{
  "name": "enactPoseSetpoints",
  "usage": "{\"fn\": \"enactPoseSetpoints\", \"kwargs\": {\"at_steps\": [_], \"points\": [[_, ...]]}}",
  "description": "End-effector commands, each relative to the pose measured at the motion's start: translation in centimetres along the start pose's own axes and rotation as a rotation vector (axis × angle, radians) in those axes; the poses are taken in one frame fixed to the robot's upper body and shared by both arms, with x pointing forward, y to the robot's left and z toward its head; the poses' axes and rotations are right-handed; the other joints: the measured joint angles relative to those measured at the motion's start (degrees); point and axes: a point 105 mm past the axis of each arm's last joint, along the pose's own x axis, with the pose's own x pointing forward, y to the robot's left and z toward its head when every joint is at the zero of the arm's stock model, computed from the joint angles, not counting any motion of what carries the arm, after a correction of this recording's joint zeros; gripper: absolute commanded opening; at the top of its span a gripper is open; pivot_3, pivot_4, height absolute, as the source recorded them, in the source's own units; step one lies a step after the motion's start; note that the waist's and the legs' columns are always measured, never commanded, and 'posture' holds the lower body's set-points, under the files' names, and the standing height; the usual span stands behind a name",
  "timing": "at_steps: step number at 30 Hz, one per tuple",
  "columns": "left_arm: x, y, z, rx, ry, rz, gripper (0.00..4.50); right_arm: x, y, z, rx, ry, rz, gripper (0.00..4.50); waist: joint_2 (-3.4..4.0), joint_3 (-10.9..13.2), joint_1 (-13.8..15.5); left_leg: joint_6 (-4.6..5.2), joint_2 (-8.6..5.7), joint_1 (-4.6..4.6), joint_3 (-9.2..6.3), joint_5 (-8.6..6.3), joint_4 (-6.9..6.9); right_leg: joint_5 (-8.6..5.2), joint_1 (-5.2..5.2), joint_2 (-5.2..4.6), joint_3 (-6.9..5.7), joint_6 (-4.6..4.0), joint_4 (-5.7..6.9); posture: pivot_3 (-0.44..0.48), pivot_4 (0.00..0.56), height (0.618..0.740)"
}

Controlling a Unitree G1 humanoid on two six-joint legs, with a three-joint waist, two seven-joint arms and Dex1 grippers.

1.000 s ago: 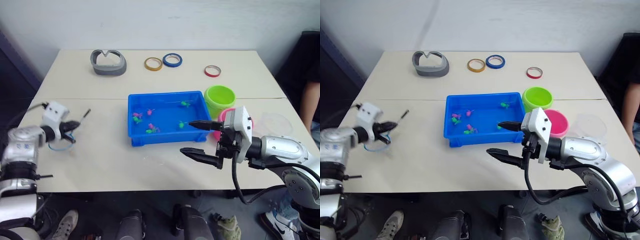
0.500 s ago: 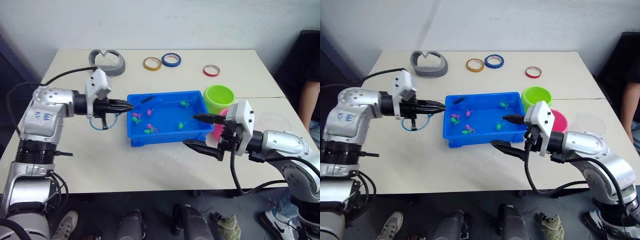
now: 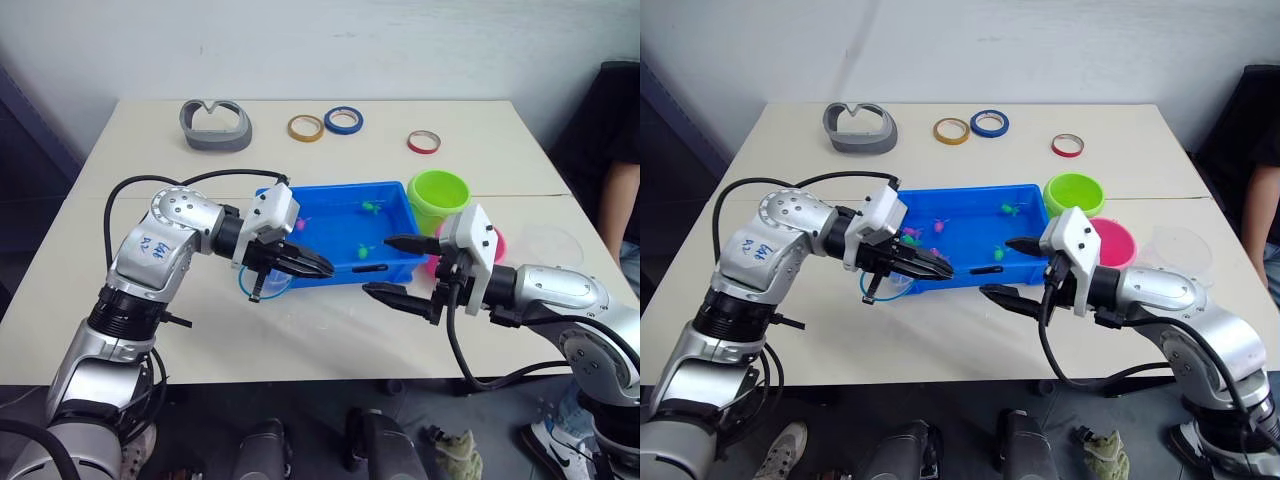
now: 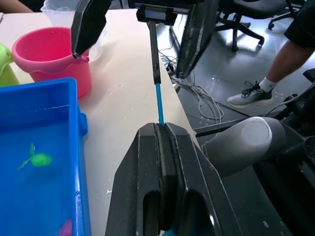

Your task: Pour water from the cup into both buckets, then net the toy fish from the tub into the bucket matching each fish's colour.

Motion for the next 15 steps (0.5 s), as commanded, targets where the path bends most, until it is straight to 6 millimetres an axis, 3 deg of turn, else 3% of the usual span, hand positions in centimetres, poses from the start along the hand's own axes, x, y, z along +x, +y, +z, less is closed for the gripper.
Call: {"fn": "enactPoseSetpoints", "kwargs": {"at_steps": [1, 15], "points": [[0.1, 0.35, 0.62, 0.08, 0.021, -0.023, 0.03, -0.04, 0.78, 0.95, -0.028, -0.009, 0.032, 4.5, 0.0, 0.0, 0.2, 0.0, 0.0, 0.0, 0.0, 0.0, 0.01, 0.0, 0.0, 0.0, 0.0, 0.0, 0.0, 0.0, 0.15, 0.713], [0.66, 0.98, 0.45, 0.125, 0.028, -0.061, 0.03, 0.63, 1.4, 1.11, -0.011, 0.009, 0.08, 4.5, 0.0, 0.0, 0.3, 0.05, 0.0, -0.02, 0.0, -0.03, 0.03, 0.0, 0.0, -0.01, -0.01, 0.0, 0.0, 0.0, 0.15, 0.713]]}}
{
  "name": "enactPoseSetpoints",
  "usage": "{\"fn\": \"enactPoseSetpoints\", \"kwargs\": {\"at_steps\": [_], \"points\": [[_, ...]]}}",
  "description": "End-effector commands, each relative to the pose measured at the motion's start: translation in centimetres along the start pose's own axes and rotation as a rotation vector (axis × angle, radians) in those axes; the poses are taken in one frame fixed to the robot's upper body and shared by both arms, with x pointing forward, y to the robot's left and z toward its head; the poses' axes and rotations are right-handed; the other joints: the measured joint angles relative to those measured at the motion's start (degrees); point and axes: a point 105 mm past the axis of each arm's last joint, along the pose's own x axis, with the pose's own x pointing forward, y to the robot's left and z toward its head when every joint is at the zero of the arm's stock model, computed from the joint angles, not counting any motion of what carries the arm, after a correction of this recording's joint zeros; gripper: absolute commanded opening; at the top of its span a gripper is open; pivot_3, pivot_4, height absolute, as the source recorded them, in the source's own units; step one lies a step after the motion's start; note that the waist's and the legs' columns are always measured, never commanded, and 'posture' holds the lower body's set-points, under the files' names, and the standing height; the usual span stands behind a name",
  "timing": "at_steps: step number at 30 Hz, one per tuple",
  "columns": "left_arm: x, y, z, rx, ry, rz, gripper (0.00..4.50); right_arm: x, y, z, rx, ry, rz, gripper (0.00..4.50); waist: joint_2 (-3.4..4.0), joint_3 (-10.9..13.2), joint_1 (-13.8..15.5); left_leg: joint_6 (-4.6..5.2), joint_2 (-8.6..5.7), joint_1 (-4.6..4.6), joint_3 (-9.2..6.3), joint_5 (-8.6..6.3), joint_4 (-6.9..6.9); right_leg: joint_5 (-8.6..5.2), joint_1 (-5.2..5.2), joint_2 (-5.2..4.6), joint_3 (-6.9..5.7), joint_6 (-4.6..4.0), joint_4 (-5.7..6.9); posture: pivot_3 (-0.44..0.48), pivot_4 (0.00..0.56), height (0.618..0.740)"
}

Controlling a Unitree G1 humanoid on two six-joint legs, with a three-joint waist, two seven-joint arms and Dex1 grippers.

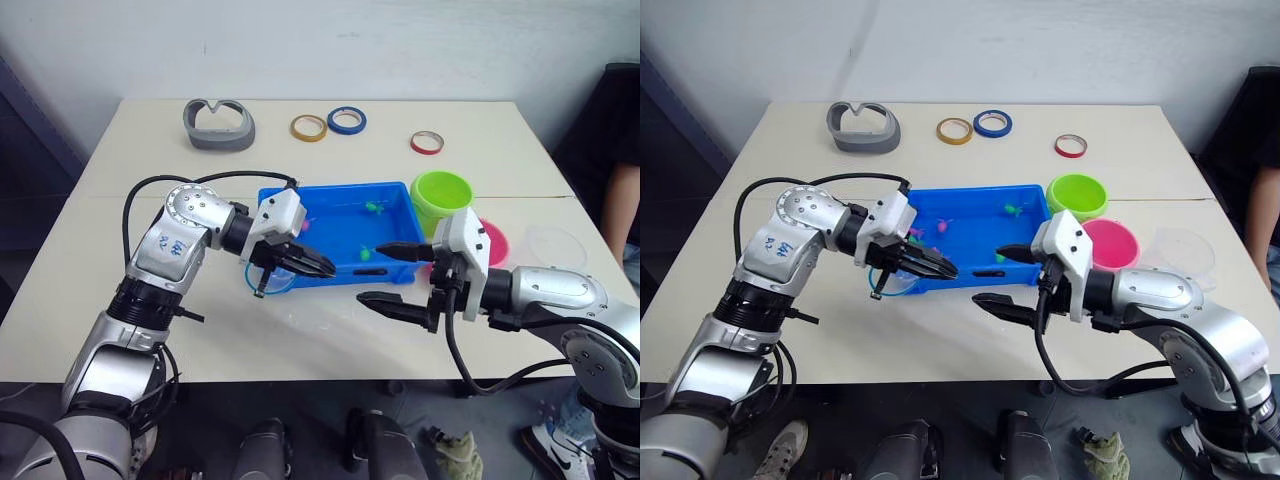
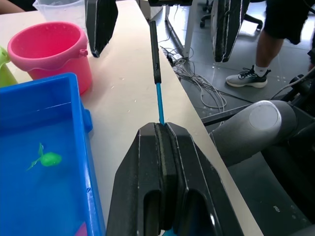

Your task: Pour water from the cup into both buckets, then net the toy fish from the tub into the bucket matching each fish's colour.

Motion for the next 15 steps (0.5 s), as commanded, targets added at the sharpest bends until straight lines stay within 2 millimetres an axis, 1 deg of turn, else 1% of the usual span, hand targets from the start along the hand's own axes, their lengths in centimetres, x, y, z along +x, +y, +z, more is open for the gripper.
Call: {"fn": "enactPoseSetpoints", "kwargs": {"at_steps": [1, 6, 12, 15], "points": [[0.29, 0.35, 1.16, 0.056, -0.002, -0.021, 0.03, 0.33, 0.58, 0.73, -0.032, -0.01, 0.03, 4.5, 0.0, 0.0, 0.0, 0.0, 0.0, 0.0, -0.01, 0.0, 0.0, 0.0, 0.0, 0.0, -0.01, 0.0, 0.0, 0.0, 0.15, 0.713], [0.73, 0.64, 1.38, 0.064, -0.008, -0.027, 0.03, 0.59, 0.69, 0.7, -0.032, -0.005, 0.04, 4.5, 0.0, 0.0, 0.1, 0.01, -0.01, -0.01, -0.01, -0.01, 0.0, 0.0, 0.0, -0.01, -0.01, 0.0, -0.01, 0.0, 0.15, 0.713], [0.81, 0.61, 1.49, 0.069, -0.009, -0.03, 0.03, 0.67, 0.56, 0.65, -0.028, 0.002, 0.036, 4.5, 0.0, 0.0, 0.0, 0.01, 0.0, 0.0, -0.01, -0.01, 0.0, 0.0, 0.0, 0.01, -0.01, 0.0, 0.0, 0.0, 0.15, 0.713], [0.78, 0.59, 1.45, 0.068, -0.007, -0.028, 0.0, 0.61, 0.53, 0.62, -0.028, 0.005, 0.034, 3.69, 0.0, 0.0, 0.0, 0.01, 0.0, -0.01, -0.01, -0.01, 0.01, 0.0, 0.0, 0.0, -0.01, 0.0, 0.0, 0.0, 0.15, 0.713]]}}
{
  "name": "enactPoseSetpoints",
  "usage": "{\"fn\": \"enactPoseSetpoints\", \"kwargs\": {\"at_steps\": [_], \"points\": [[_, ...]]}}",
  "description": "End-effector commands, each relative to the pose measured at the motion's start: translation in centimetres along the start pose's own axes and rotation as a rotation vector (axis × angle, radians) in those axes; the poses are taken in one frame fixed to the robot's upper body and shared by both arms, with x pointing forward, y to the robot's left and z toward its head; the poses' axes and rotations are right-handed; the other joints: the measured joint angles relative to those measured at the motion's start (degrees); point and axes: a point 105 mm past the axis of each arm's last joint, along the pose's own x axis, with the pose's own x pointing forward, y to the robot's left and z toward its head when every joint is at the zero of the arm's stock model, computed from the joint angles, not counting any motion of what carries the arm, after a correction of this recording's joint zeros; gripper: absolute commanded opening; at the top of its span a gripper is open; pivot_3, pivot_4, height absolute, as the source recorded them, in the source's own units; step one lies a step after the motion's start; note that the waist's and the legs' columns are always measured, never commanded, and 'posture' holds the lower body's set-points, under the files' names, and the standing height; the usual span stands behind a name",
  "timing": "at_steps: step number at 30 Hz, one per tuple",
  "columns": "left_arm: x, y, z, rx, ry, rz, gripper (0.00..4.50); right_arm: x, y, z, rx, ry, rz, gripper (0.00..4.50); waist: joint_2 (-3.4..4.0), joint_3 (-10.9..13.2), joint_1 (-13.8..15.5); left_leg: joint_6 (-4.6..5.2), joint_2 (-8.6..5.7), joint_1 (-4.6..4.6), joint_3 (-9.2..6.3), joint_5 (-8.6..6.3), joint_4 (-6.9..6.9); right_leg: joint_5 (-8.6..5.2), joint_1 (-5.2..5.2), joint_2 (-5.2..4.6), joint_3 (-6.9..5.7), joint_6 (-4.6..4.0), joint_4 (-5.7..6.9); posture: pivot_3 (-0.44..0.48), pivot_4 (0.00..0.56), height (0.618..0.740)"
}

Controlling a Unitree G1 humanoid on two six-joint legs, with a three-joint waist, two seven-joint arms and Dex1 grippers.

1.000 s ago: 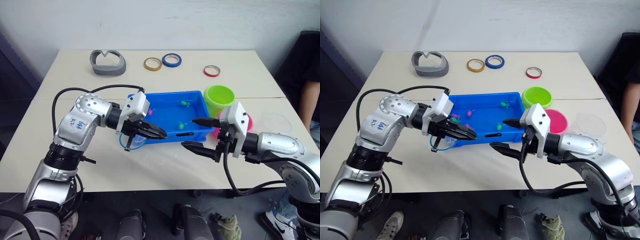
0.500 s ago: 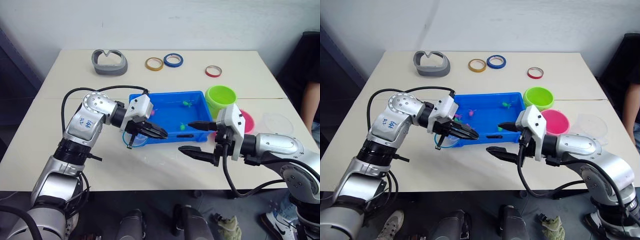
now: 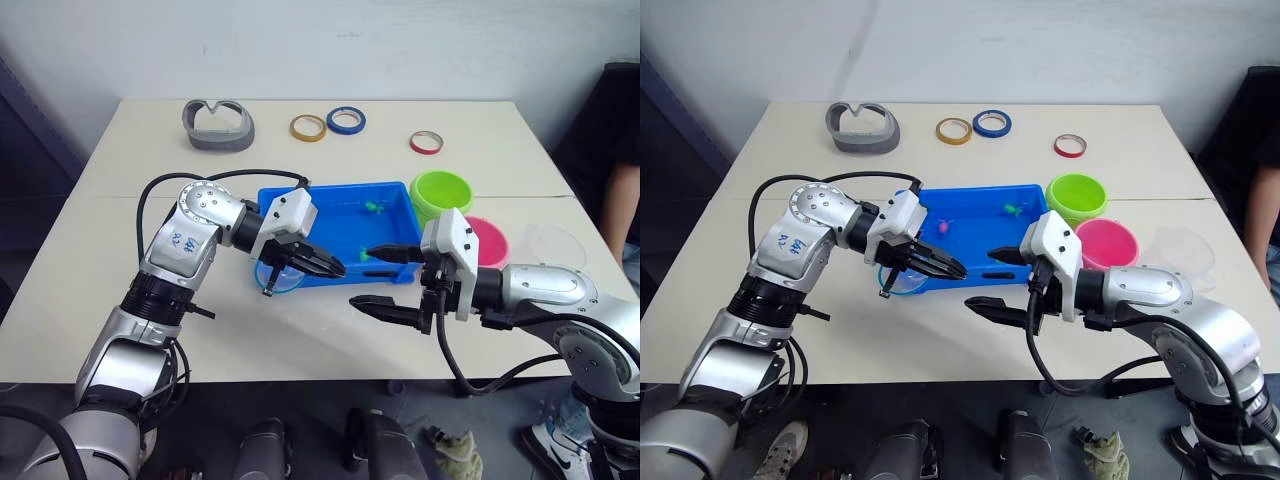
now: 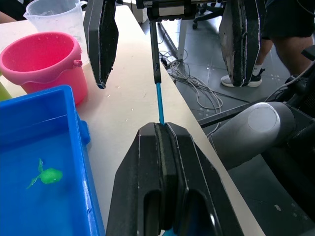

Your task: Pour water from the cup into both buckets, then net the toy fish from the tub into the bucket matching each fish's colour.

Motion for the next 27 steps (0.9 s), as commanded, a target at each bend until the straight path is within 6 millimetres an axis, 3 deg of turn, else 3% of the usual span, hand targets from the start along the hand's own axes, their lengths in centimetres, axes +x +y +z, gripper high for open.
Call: {"fn": "enactPoseSetpoints", "kwargs": {"at_steps": [1, 8, 27], "points": [[-0.19, 0.23, 0.87, 0.047, 0.01, 0.001, 0.0, -0.07, 0.14, 0.59, -0.026, -0.011, 0.003, 3.14, 0.0, 0.0, 0.0, 0.0, 0.0, 0.0, 0.0, 0.0, 0.0, 0.0, 0.0, 0.0, 0.0, 0.0, 0.0, 0.0, 0.15, 0.713], [-0.69, 0.49, 0.8, 0.044, 0.02, 0.015, 0.0, -0.19, 0.03, 0.41, -0.024, 0.001, -0.001, 0.02, 0.0, 0.0, 0.0, 0.0, 0.0, 0.0, 0.0, 0.0, 0.0, 0.0, 0.0, 0.0, 0.0, 0.0, 0.0, 0.0, 0.15, 0.713], [-0.88, 0.82, 0.95, -0.018, 0.018, 0.023, 0.0, -0.15, 0.17, 0.61, -0.028, -0.006, 0.001, 0.02, 0.0, 0.0, 0.0, 0.0, 0.0, 0.0, 0.0, 0.0, 0.0, 0.0, 0.0, 0.0, 0.0, 0.0, 0.0, 0.0, 0.15, 0.713]]}}
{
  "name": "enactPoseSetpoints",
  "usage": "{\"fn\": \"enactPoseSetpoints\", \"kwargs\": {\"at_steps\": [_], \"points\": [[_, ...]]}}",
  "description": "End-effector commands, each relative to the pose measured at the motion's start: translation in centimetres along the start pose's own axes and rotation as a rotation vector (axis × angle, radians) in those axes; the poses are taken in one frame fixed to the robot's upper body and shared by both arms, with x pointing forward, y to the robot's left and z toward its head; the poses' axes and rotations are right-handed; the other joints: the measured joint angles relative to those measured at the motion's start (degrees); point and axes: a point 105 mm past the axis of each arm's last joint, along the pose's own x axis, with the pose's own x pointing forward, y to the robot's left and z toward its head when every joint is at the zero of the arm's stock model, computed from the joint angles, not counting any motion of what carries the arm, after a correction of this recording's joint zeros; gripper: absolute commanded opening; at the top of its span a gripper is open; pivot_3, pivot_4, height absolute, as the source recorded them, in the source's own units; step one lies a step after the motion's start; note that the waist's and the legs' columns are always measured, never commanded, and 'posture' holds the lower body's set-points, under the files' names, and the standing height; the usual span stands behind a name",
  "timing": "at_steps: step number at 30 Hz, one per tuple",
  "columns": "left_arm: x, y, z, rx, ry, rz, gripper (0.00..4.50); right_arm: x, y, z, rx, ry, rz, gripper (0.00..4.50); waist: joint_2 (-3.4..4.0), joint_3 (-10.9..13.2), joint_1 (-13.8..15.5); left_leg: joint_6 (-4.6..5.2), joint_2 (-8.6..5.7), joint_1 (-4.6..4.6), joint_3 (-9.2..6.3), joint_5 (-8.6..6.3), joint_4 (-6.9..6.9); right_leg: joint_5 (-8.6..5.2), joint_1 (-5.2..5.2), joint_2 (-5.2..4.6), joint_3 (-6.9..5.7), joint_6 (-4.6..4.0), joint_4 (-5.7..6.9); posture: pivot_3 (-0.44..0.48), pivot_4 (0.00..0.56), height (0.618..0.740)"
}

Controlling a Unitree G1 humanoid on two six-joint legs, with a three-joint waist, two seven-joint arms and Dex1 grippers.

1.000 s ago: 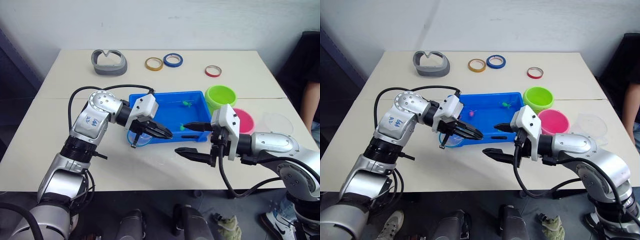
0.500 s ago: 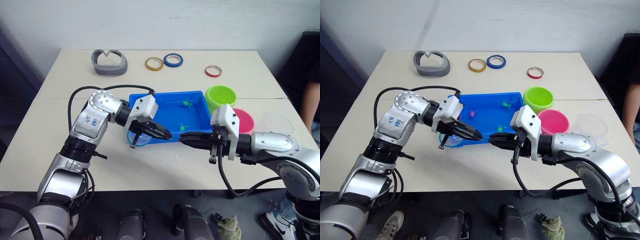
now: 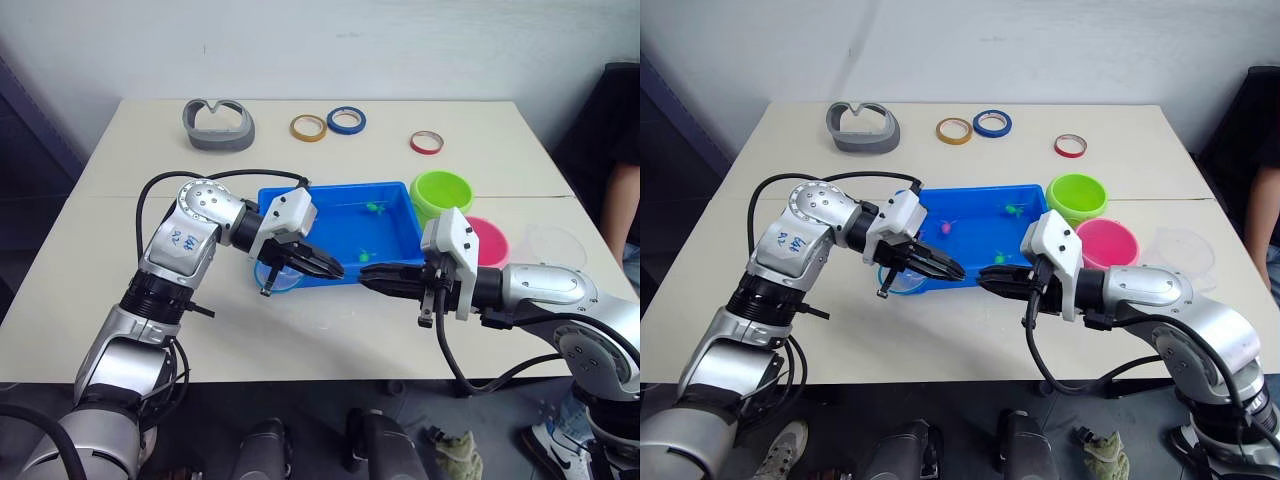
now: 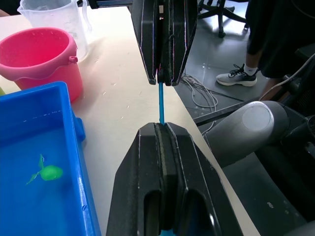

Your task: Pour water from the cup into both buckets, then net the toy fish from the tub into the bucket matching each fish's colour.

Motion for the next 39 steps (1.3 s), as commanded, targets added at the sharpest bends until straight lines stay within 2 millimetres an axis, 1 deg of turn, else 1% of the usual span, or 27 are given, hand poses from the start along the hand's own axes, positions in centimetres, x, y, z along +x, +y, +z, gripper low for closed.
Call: {"fn": "enactPoseSetpoints", "kwargs": {"at_steps": [1, 2, 3, 7, 8, 9, 13, 16, 19, 22, 25, 27, 31, 33, 37, 39], "points": [[-0.8, 0.9, 1.0, 0.008, 0.005, 0.041, 0.34, -0.1, 0.3, 0.7, -0.032, -0.008, 0.007, 0.0, 0.0, 0.0, 0.0, 0.0, 0.0, 0.0, 0.0, 0.0, 0.0, 0.0, 0.0, 0.0, 0.0, 0.0, 0.0, 0.0, 0.15, 0.713], [-0.8, 1.0, 1.0, 0.009, 0.004, 0.047, 0.7, -0.1, 0.3, 0.7, -0.033, -0.007, 0.007, 0.0, 0.0, 0.0, 0.0, 0.0, -0.01, 0.0, 0.0, 0.0, 0.0, 0.0, 0.0, 0.0, 0.0, 0.0, 0.0, 0.0, 0.15, 0.713], [-0.9, 1.1, 1.1, 0.01, 0.004, 0.054, 0.94, -0.1, 0.3, 0.7, -0.033, -0.006, 0.009, 0.0, 0.0, 0.0, 0.0, 0.0, -0.01, 0.0, 0.0, 0.0, 0.0, 0.0, 0.0, 0.0, 0.0, 0.0, 0.0, 0.0, 0.15, 0.713], [-1.2, 1.2, 1.3, 0.019, -0.001, 0.072, 2.74, -0.1, 0.3, 0.7, -0.034, -0.004, 0.012, 0.0, 0.0, 0.0, 0.0, 0.0, 0.0, 0.0, 0.0, 0.0, 0.0, 0.0, 0.0, 0.0, 0.0, 0.0, 0.0, 0.0, 0.15, 0.713], [-1.7, 1.7, 1.6, 0.029, -0.018, 0.116, 3.15, -0.1, 0.3, 0.7, -0.035, -0.004, 0.013, 0.0, 0.0, 0.0, 0.0, 0.0, 0.0, 0.0, 0.0, 0.0, 0.0, 0.0, 0.0, 0.0, 0.0, 0.0, 0.0, 0.0, 0.15, 0.713], [-2.3, 2.1, 1.9, 0.015, -0.034, 0.15, 3.28, -0.1, 0.3, 0.7, -0.036, -0.003, 0.012, 0.0, 0.0, 0.0, 0.0, 0.0, 0.0, 0.0, 0.0, 0.0, 0.0, 0.0, 0.0, 0.0, 0.0, 0.0, 0.0, 0.0, 0.15, 0.713], [-5.6, 3.3, 3.3, -0.031, -0.089, 0.25, 3.28, -0.2, 0.3, 0.6, -0.038, -0.003, 0.009, 0.0, 0.0, 0.0, -0.1, -0.01, 0.01, 0.0, -0.01, 0.0, 0.01, 0.0, 0.0, 0.02, -0.01, 0.0, 0.02, 0.0, 0.15, 0.713], [-8.7, 4.7, 3.8, -0.027, -0.073, 0.381, 3.28, -0.3, 0.2, 0.6, -0.039, -0.001, -0.005, 0.0, 0.0, 0.0, -0.1, -0.01, 0.02, 0.0, -0.01, 0.0, 0.0, 0.0, 0.0, 0.03, -0.01, 0.0, 0.01, 0.0, 0.15, 0.713], [-11.8, 5.7, 3.5, -0.023, -0.02, 0.51, 3.28, -0.7, -0.5, 0.6, -0.041, -0.001, -0.047, 0.0, 0.0, 0.0, -0.1, -0.01, 0.0, 0.0, 0.0, 0.0, 0.0, 0.0, 0.0, 0.02, -0.02, 0.0, 0.02, 0.0, 0.15, 0.713], [-13.9, 6.0, 2.9, -0.029, 0.016, 0.587, 3.28, -1.3, -1.7, 0.9, -0.047, -0.007, -0.117, 0.0, 0.0, 0.0, -0.1, 0.0, -0.01, 0.0, 0.01, 0.0, 0.0, 0.0, 0.0, 0.02, -0.02, 0.0, 0.02, 0.0, 0.15, 0.713], [-15.0, 5.6, 2.7, -0.047, 0.02, 0.603, 3.28, -1.9, -2.5, 1.2, -0.056, -0.007, -0.16, 0.0, 0.0, 0.0, -0.1, 0.0, -0.01, -0.02, 0.01, 0.0, 0.0, 0.0, 0.0, 0.02, -0.03, 0.01, 0.03, 0.0, 0.15, 0.713], [-15.2, 4.9, 2.3, -0.057, 0.022, 0.599, 3.28, -2.6, -3.5, 1.6, -0.071, -0.005, -0.211, 0.0, 0.0, 0.0, -0.1, 0.01, -0.01, -0.04, 0.0, 0.0, 0.0, 0.01, -0.01, 0.02, -0.04, 0.01, 0.08, 0.0, 0.15, 0.713], [-14.6, 3.5, 1.4, -0.11, -0.001, 0.578, 3.28, -3.6, -6.0, 2.2, -0.113, -0.017, -0.349, 0.0, 0.0, 0.0, -0.2, 0.03, -0.01, -0.04, 0.03, -0.02, -0.01, 0.01, -0.01, 0.0, -0.01, 0.02, 0.11, 0.0, 0.15, 0.713], [-14.3, 3.0, 1.2, -0.136, -0.01, 0.567, 3.28, -3.7, -6.4, 2.3, -0.127, -0.018, -0.37, 0.0, 0.0, 0.0, -0.2, 0.02, 0.0, -0.04, 0.04, -0.01, 0.0, 0.01, -0.01, 0.01, -0.01, 0.03, 0.16, 0.0, 0.15, 0.713], [-13.4, 1.4, 0.2, -0.218, -0.014, 0.527, 3.28, -3.9, -6.8, 2.0, -0.177, 0.015, -0.386, 0.0, 0.0, 0.0, -0.2, 0.01, 0.02, -0.05, 0.02, -0.01, -0.01, 0.01, -0.02, 0.04, -0.01, 0.03, 0.17, 0.0, 0.15, 0.713], [-13.4, 1.2, -0.1, -0.232, -0.005, 0.542, 3.28, -3.8, -7.0, 1.9, -0.194, 0.022, -0.391, 0.0, 0.0, 0.0, -0.3, 0.01, 0.01, -0.04, 0.04, -0.01, -0.01, 0.01, -0.02, 0.03, 0.01, 0.03, 0.18, 0.0, 0.15, 0.713]]}}
